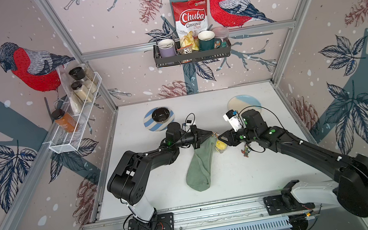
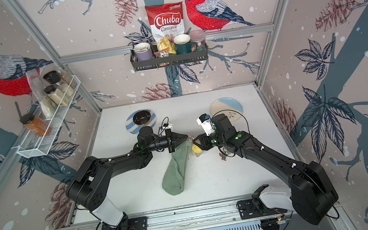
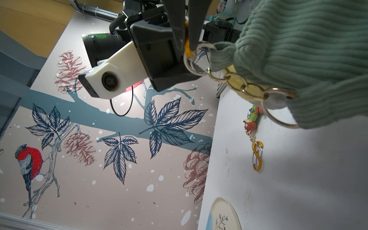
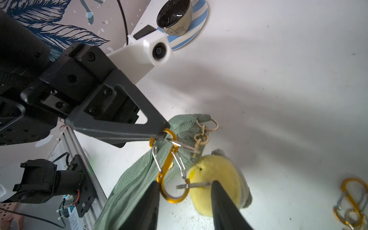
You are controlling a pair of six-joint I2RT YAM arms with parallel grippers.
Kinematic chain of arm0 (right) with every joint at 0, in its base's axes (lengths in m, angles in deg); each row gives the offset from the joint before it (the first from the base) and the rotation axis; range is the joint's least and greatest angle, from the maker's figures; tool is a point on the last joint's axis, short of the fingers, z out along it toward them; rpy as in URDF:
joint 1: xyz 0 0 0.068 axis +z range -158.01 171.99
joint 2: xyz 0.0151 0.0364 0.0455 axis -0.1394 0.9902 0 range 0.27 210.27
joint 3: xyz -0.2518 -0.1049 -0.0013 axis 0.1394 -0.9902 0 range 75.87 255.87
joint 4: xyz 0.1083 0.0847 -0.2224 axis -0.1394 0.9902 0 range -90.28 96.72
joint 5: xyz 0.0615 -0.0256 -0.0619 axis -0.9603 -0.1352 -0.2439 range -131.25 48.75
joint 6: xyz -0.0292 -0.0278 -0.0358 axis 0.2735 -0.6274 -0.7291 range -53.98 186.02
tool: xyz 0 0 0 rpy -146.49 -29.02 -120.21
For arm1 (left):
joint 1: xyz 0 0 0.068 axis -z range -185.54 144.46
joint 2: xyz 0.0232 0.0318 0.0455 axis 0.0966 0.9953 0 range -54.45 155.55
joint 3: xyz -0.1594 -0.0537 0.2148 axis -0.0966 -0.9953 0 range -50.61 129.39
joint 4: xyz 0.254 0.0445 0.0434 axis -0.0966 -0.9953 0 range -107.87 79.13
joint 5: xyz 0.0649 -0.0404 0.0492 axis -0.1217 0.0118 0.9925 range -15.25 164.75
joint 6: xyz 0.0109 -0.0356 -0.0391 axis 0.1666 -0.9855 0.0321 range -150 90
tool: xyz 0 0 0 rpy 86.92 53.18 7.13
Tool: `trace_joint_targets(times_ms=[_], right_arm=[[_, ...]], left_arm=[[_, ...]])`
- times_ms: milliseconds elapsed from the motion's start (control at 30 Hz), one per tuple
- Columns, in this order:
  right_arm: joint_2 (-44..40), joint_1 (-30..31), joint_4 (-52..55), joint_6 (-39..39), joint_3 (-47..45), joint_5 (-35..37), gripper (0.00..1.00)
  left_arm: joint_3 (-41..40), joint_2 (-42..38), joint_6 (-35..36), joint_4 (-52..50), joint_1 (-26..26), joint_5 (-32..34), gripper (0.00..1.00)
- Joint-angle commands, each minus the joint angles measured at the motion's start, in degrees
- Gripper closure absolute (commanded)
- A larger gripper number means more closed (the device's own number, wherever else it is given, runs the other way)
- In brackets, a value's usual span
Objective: Remove the decoration from the bag
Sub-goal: Remove the decoration item from the bag.
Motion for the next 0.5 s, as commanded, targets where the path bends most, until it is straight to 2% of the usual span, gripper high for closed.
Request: trace_joint_targets(times_ms=[0, 200, 467], right_arm=[[-0.1, -0.4, 0.9, -4.1, 1.0, -1.4, 0.49], [2.1, 1.9, 3.3, -7.5, 2.4, -0.3, 0.46], [5.3, 3.0, 0.6, -5.0, 3.0, 0.4, 0.64]], left_arm=[[0.5, -0.3, 1.6, 0.4, 0.2, -1.9, 1.00], [1.0, -0.7, 2.5, -1.6, 0.4, -1.8, 1.00], [1.2, -1.3, 3.6, -3.5, 0.9, -1.3, 1.00]])
